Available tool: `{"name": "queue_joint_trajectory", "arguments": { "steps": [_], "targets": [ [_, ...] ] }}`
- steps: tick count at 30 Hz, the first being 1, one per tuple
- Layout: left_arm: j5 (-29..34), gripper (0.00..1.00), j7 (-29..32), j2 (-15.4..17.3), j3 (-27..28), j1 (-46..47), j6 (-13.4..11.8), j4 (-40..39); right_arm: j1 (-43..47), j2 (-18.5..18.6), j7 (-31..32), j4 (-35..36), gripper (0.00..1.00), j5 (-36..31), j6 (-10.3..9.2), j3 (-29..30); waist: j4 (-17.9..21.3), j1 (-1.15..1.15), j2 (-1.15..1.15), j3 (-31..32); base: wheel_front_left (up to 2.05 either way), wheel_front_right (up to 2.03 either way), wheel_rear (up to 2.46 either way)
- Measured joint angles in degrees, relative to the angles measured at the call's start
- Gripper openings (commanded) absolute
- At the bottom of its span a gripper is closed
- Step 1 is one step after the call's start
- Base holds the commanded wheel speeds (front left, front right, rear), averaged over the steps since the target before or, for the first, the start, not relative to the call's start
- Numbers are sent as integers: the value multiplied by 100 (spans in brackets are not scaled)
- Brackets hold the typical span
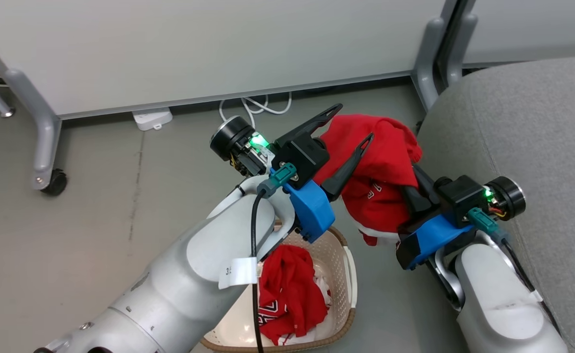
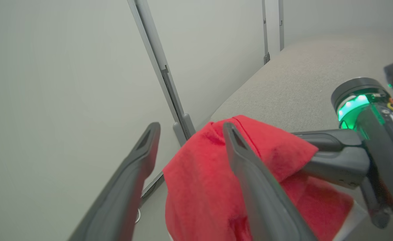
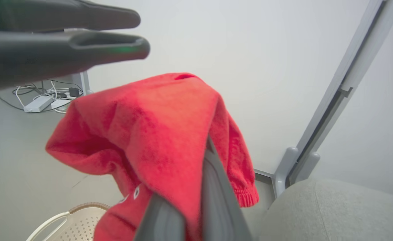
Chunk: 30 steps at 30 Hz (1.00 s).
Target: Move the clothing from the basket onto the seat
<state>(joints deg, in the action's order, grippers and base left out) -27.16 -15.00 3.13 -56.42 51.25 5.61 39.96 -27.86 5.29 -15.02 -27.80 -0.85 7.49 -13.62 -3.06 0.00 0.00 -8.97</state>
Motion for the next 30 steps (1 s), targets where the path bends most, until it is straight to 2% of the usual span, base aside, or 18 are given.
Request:
{"name": "queue_joint_trajectory", "arguments": {
  "steps": [11, 30],
  "targets": [
    [200, 100, -5, 148, 137, -80, -26, -261, 75, -30, 0, 369, 0, -10, 0, 569, 565, 0, 0, -353, 0, 0, 0],
    [528, 100, -7, 299, 181, -275, -16, -701, 517, -105, 1, 1259, 0, -51, 0, 2016, 1653, 0, 0, -920, 0, 0, 0]
  ]
}}
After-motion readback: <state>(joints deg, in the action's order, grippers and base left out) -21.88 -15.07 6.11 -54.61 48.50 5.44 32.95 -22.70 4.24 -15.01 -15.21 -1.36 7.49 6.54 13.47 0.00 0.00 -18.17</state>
